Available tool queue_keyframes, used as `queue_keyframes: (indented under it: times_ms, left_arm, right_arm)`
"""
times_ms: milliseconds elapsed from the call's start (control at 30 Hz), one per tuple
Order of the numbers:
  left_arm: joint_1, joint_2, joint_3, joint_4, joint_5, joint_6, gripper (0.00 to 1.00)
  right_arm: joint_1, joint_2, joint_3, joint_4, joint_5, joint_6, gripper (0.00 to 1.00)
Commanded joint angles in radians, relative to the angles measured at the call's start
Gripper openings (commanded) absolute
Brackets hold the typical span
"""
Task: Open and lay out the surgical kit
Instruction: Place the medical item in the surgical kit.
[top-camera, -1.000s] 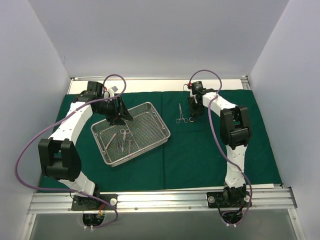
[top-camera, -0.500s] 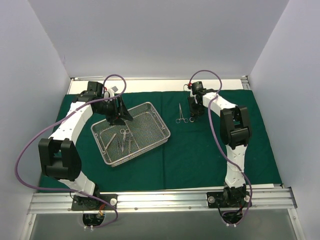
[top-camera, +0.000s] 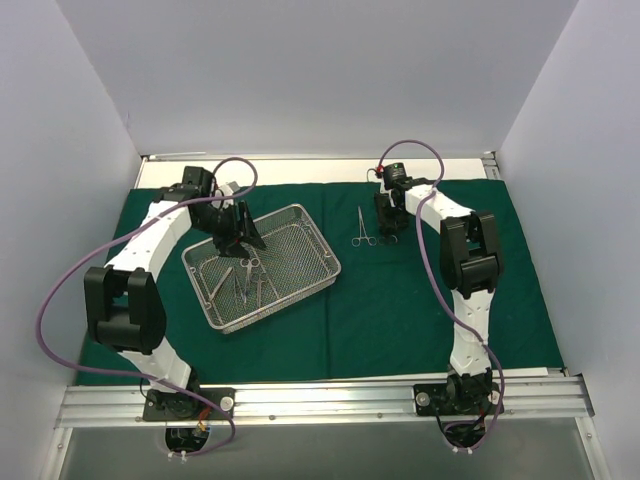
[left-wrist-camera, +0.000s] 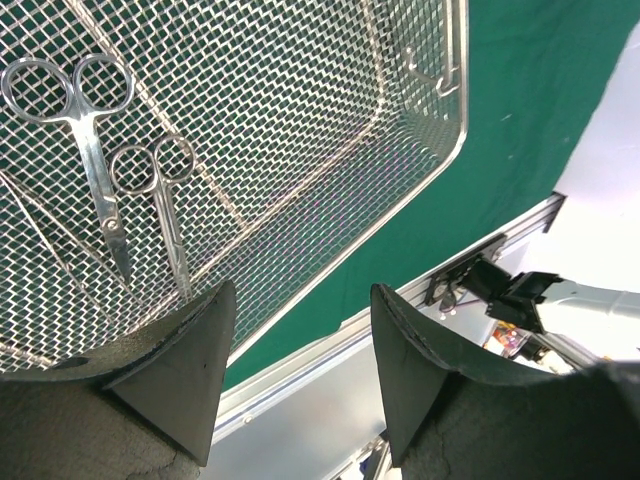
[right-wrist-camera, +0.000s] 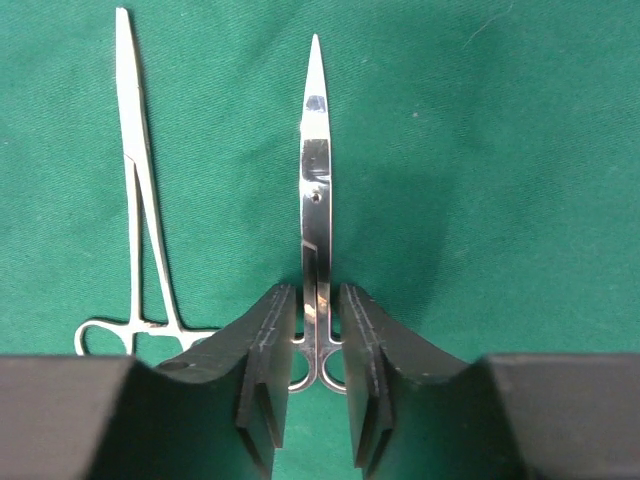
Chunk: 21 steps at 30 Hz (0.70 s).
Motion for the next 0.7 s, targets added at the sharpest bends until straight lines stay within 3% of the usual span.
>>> queue_keyframes:
  times_ms: [0,100,233,367,667]
  left_arm:
    - [-0.019,0.009,0.055,-0.034,-0.038,0.025,0.65]
    - [-0.041,0.021,0.061,-0.054,-0.073,0.024,0.65]
    - [-0.107,0.079,0.122,-0.158,-0.302,0.016,0.57]
    - [-0.193,0.119,0.147,-0.209,-0.445,-0.019,0.56]
    - [-0.242,0.172,0.055,-0.155,-0.602,-0.106,0.51]
  right_arm:
    - [-0.004,0.009,0.001,-0.024,-0.001,0.012,0.28]
    - [-0.004,0.002,0.005,-0.03,0.005,0.015,0.3]
    - [-0.003,-0.046,0.088,-0.102,0.037,0.035,0.35]
    - [-0.003,-0.187,0.159,-0.202,0.123,0.057,0.41]
    - [0.026,-0.49,-0.049,-0.185,0.039,0.123,0.48]
